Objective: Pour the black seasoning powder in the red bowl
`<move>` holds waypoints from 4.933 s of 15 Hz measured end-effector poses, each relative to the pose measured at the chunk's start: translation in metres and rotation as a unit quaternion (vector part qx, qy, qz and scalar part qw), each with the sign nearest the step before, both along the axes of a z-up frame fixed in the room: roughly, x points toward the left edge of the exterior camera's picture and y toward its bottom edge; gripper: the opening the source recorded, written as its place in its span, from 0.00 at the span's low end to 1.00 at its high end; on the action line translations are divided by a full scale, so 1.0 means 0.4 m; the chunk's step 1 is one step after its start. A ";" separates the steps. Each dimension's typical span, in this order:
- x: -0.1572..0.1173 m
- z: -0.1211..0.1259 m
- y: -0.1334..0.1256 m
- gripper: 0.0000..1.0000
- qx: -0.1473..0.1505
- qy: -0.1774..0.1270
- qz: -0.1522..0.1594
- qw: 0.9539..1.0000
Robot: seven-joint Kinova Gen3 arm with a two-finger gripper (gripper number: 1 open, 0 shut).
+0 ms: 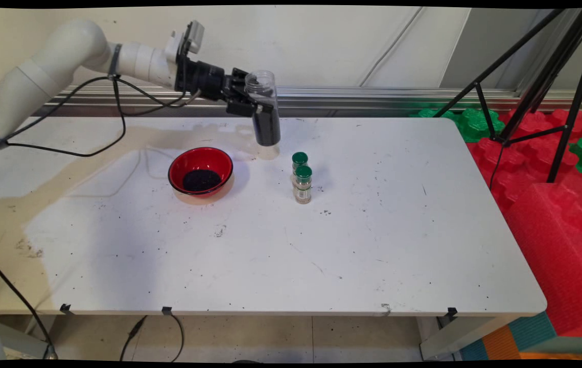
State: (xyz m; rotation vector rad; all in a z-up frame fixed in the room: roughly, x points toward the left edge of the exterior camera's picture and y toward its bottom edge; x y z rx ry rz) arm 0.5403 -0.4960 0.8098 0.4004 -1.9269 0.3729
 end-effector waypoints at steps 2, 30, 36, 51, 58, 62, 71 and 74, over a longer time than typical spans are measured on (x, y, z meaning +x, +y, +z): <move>0.013 0.021 0.012 0.00 -0.004 0.001 0.007 1.000; 0.208 0.067 0.164 0.00 -0.112 -0.122 0.046 0.985; 0.209 0.047 0.184 0.00 -0.156 -0.153 0.026 0.976; 0.215 0.000 0.237 0.00 -0.317 -0.272 -0.056 0.907; 0.215 -0.015 0.257 0.00 -0.374 -0.314 -0.097 0.867; 0.211 -0.023 0.266 0.00 -0.408 -0.338 -0.121 0.840; 0.200 -0.033 0.284 0.00 -0.471 -0.382 -0.169 0.777; 0.197 -0.036 0.291 0.00 -0.493 -0.395 -0.186 0.752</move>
